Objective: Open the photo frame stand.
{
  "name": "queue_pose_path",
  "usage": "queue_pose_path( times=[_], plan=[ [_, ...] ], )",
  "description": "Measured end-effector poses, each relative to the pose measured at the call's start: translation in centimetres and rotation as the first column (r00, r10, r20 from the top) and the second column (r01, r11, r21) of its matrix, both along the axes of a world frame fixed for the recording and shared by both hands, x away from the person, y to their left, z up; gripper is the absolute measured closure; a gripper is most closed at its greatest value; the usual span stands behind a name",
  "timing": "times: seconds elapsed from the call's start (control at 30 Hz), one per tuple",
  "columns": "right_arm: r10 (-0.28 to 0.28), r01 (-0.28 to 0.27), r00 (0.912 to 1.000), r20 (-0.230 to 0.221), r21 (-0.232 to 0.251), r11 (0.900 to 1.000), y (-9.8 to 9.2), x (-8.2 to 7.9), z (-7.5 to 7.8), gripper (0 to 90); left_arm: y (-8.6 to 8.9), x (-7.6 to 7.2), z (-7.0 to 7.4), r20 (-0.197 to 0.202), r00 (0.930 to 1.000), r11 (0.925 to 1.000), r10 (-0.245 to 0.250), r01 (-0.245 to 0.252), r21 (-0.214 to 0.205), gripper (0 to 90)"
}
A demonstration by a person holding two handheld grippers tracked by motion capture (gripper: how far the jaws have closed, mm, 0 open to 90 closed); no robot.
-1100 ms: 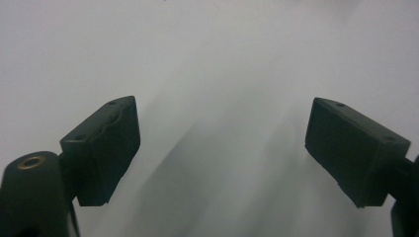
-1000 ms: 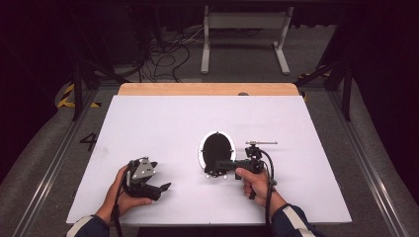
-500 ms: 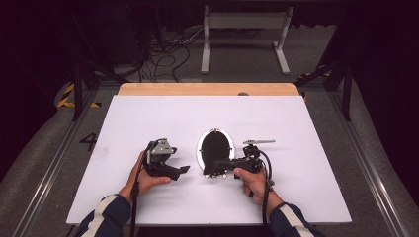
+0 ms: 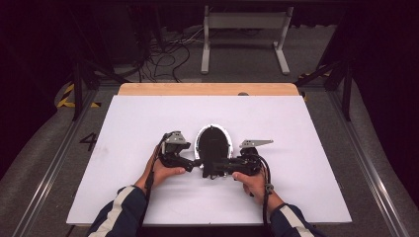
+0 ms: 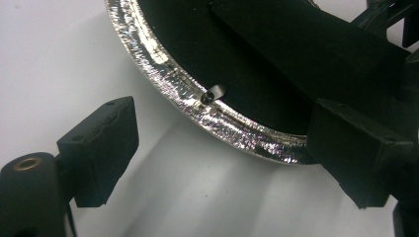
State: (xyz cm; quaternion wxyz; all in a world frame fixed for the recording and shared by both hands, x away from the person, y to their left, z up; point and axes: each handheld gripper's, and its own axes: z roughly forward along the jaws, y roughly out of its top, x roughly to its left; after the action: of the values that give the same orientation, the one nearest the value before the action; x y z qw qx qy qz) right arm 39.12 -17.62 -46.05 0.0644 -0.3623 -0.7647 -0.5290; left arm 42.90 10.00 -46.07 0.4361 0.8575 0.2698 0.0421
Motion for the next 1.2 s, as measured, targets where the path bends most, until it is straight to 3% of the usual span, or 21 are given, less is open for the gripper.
queue_pose_path(
  times=[0.1, 0.17, 0.2, 0.23, 0.37, 0.53, 0.7, 0.77, 0.8, 0.9, 1.0, 1.07, 1.2],
  plan=[
    [0.005, -0.005, 0.9999, 0.010, -0.004, 1.0000, 0.0, -0.1, 0.0, 59.9, -0.1, 0.2, -0.1, -0.023, 0.9997, 0.9996, 0.002, -0.002, -0.027, 13.7],
    [0.010, -0.010, 0.9998, 0.015, -0.002, 0.9999, -0.1, -0.1, 0.0, 59.9, 0.1, 0.5, -0.2, -0.057, 0.9984, 0.9976, 0.003, -0.007, -0.068, 14.4],
    [0.014, -0.014, 0.9997, 0.022, -0.005, 0.9999, -0.1, -0.1, 0.0, 59.9, 0.2, 0.6, -0.3, -0.076, 0.9971, 0.9958, -0.007, 0.000, -0.092, 15.9],
    [0.018, -0.018, 0.9995, 0.025, -0.006, 0.9998, -0.1, -0.1, 0.0, 59.9, 0.3, 0.8, -0.5, -0.119, 0.9928, 0.9925, -0.015, 0.000, -0.122, 17.6],
    [0.031, -0.031, 0.9993, 0.021, 0.006, 0.9995, -0.3, 0.1, -0.1, 59.9, 0.3, 1.0, -0.6, -0.158, 0.9868, 0.9874, -0.038, 0.012, -0.158, 19.7],
    [0.043, -0.043, 0.9987, 0.026, -0.008, 0.9990, -0.4, 0.1, 0.0, 59.9, 0.3, 0.9, -0.3, -0.151, 0.9857, 0.9825, -0.075, 0.047, -0.180, 21.8],
    [0.046, -0.045, 0.9985, 0.030, -0.017, 0.9988, -0.4, -0.1, 0.1, 60.0, 0.4, 0.8, 0.0, -0.140, 0.9881, 0.9829, -0.063, 0.037, -0.180, 26.4],
    [0.046, -0.045, 0.9984, 0.032, -0.025, 0.9987, -0.4, -0.2, 0.2, 60.1, 0.6, 0.7, 0.1, -0.134, 0.9891, 0.9817, -0.061, 0.035, -0.187, 33.9],
    [0.044, -0.043, 0.9987, 0.025, -0.029, 0.9987, -0.4, -0.2, 0.2, 60.5, 0.9, 0.7, 0.2, -0.122, 0.9902, 0.9757, -0.068, 0.040, -0.215, 38.6],
    [0.028, -0.028, 0.9996, 0.004, -0.011, 0.9995, -0.7, -0.2, 0.1, 64.6, 1.0, 0.6, 0.3, -0.101, 0.9919, 0.9776, -0.077, 0.056, -0.203, 54.8],
    [0.018, -0.018, 0.9998, -0.010, -0.003, 0.9998, -0.8, -0.3, 0.1, 67.4, 0.9, 0.4, 0.4, -0.097, 0.9894, 0.9721, -0.108, 0.084, -0.219, 58.3],
    [0.018, -0.018, 0.9998, -0.011, -0.010, 0.9998, -0.9, -0.4, 0.2, 68.4, 1.0, 0.2, 0.6, -0.082, 0.9885, 0.9706, -0.127, 0.107, -0.216, 59.8],
    [0.015, -0.015, 0.9998, -0.009, -0.018, 0.9997, -0.9, -0.6, 0.4, 70.7, 0.6, -0.4, 1.0, -0.040, 0.9876, 0.9760, -0.152, 0.144, -0.164, 59.5]
  ],
)
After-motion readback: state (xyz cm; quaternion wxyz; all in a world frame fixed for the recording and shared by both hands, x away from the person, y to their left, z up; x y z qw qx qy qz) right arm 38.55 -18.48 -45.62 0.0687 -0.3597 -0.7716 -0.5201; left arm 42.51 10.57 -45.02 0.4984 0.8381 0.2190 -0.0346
